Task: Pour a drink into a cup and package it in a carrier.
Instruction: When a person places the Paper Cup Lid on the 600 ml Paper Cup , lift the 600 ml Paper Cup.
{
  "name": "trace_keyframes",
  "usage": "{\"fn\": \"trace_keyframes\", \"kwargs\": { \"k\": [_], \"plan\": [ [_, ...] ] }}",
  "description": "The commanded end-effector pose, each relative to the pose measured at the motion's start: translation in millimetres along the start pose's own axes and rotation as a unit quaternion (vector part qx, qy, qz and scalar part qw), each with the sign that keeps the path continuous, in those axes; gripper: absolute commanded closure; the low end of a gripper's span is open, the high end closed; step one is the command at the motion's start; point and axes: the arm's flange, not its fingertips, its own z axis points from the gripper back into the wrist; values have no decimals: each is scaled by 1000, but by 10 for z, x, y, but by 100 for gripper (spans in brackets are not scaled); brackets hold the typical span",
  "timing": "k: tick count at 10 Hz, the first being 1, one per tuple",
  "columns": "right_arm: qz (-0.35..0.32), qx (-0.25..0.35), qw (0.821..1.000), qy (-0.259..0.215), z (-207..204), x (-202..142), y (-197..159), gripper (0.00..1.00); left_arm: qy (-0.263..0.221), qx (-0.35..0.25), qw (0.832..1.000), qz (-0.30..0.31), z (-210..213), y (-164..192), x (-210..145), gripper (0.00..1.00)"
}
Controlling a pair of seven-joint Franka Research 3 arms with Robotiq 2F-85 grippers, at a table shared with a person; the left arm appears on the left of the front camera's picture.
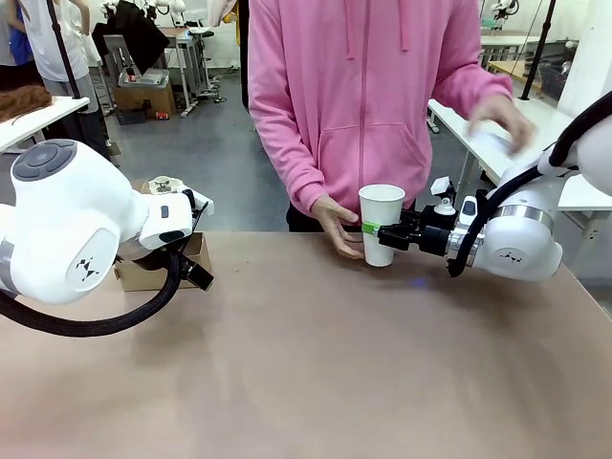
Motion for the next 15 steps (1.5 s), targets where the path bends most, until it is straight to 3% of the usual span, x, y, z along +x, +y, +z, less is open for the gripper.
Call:
{"fn": "trace_keyframes", "kwargs": {
  "k": [1,15],
  "plan": [
    [-2,-4,1000,-6,-12,46,40,20,-1,-1,1000,0,3,0,-1,0],
    [-2,-4,1000,-6,-12,46,40,20,-1,-1,1000,0,3,0,-1,0]
  ]
}}
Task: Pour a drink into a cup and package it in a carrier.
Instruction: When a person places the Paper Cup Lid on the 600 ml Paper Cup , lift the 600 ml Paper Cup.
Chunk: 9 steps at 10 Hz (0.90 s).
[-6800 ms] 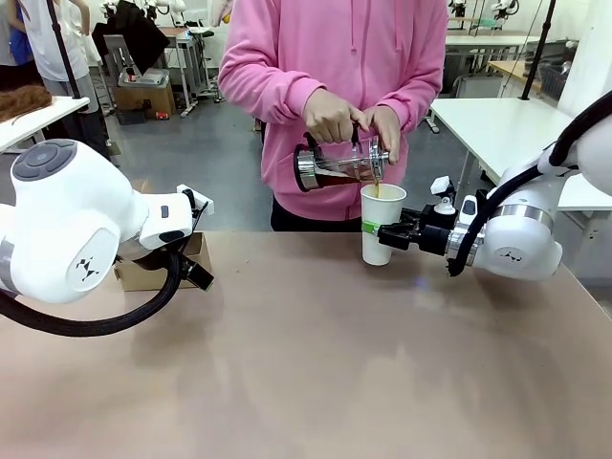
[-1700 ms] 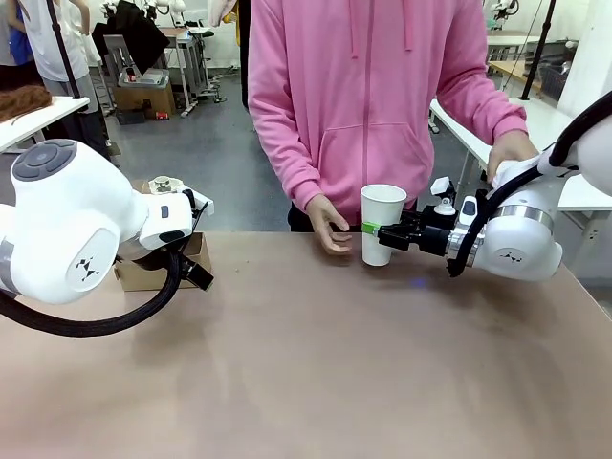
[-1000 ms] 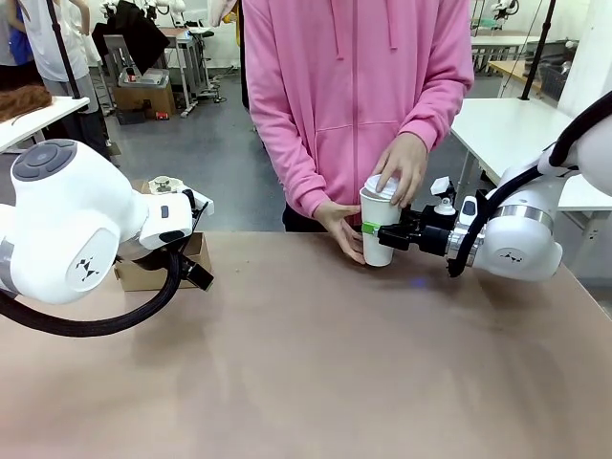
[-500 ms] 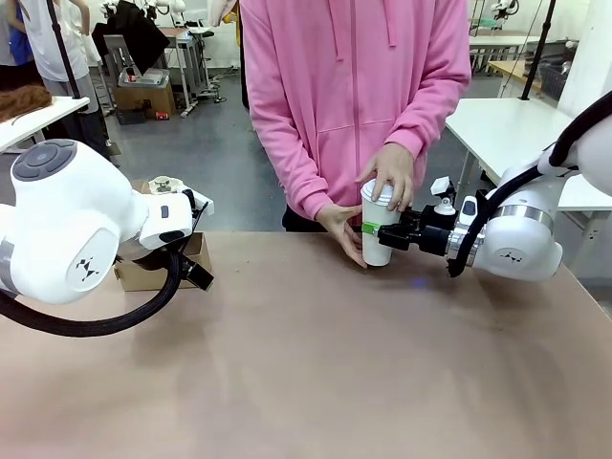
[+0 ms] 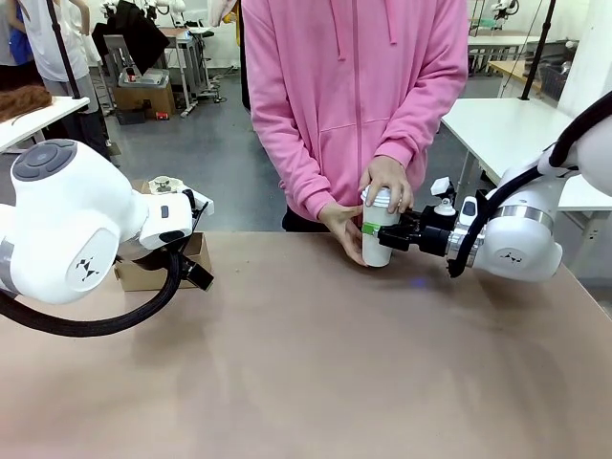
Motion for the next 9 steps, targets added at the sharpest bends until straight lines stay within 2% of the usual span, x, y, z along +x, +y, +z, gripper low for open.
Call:
{"fn": "trace_keyframes", "kwargs": {
  "k": [1,9],
  "plan": [
    [-2,-3,1000,-7,-17,56,40,20,-1,-1,1000,0,3,0,-1,0],
    [-2,-3,1000,-7,-17,56,40,20,-1,-1,1000,0,3,0,-1,0]
  ]
}}
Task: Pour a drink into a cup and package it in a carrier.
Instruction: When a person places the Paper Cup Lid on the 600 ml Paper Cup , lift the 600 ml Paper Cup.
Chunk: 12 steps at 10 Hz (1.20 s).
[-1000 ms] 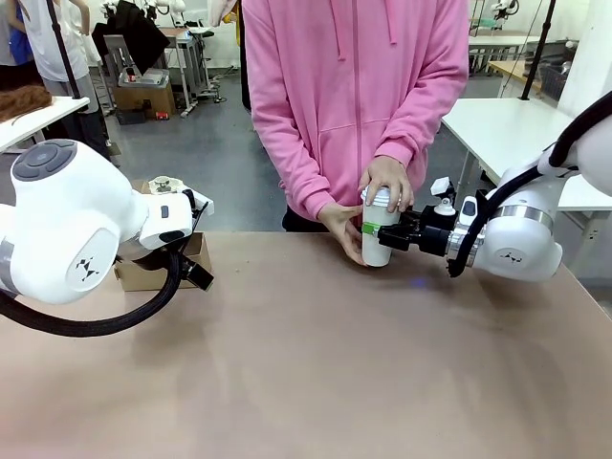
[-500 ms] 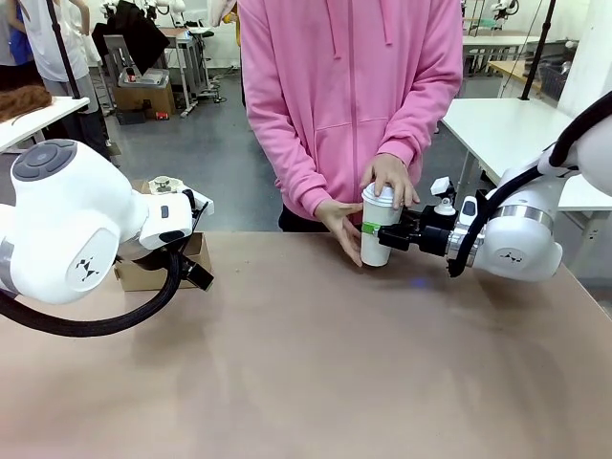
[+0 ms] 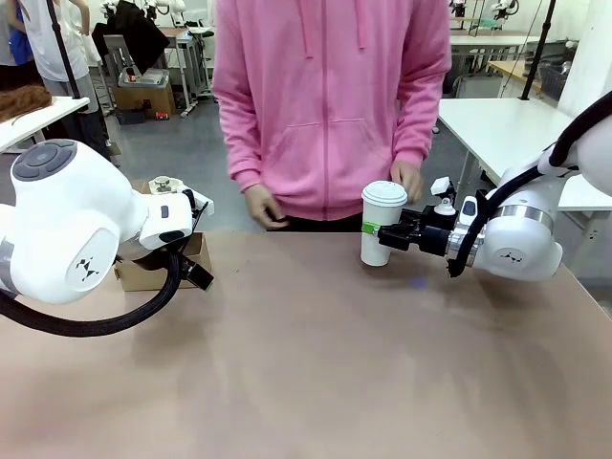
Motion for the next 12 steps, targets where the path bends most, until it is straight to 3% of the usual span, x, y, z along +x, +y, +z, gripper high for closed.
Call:
{"fn": "trace_keyframes", "kwargs": {
  "k": [1,11,12],
  "plan": [
    [-2,-3,1000,-6,-15,47,38,20,-1,-1,1000,0,3,0,-1,0],
    [0,0,1000,0,0,0,0,20,-1,-1,1000,0,3,0,-1,0],
    [11,10,1000,2,104,196,5,20,-1,-1,1000,0,3,0,-1,0]
  ]
}}
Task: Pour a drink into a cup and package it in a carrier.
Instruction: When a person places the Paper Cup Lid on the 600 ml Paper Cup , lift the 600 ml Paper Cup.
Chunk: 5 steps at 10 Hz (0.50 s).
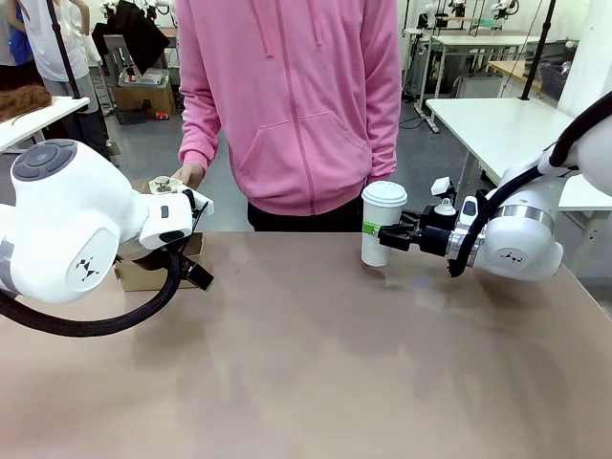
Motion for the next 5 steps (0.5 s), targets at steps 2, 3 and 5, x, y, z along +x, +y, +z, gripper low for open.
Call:
{"fn": "trace_keyframes", "kwargs": {
  "k": [2,3,5],
  "plan": [
    [10,18,1000,3,406,841,33,20,-1,-1,1000,0,3,0,-1,0],
    [14,15,1000,4,551,1183,57,20,-1,-1,1000,0,3,0,-1,0],
    [21,14,1000,0,811,1737,221,20,-1,-1,1000,0,3,0,-1,0]
  ]
}}
